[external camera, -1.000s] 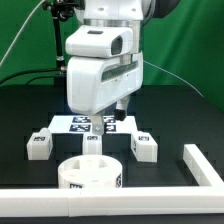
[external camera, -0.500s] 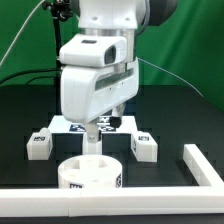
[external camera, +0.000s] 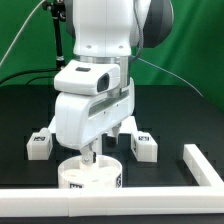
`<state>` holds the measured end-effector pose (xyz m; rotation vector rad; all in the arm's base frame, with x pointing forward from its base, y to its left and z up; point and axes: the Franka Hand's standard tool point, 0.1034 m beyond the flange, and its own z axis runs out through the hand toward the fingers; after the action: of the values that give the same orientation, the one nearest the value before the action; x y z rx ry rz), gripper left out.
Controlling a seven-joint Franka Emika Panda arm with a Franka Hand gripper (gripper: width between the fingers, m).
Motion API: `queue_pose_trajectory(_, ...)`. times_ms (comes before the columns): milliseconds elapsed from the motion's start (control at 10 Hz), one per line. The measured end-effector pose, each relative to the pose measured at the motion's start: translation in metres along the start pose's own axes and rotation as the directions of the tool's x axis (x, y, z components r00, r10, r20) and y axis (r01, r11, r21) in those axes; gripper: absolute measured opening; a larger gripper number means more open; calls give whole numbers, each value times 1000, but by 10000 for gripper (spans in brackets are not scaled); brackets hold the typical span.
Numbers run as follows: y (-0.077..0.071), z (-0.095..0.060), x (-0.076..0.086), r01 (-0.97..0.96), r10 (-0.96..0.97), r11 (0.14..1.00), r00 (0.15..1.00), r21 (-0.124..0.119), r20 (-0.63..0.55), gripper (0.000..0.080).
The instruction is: Assemble stool
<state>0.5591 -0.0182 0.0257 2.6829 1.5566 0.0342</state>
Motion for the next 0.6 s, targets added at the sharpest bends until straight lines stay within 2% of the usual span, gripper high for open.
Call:
queue_pose_trajectory(200, 0, 8, -6, -2, 2, 1000, 1000, -1, 2, 650)
queue_pose_trajectory(500, 0, 9, -6, -3, 3, 1000, 1000, -4, 0, 623)
queue_pose_trajectory(600, 0, 9, -6, -3, 3, 1000, 1000, -4, 0, 453)
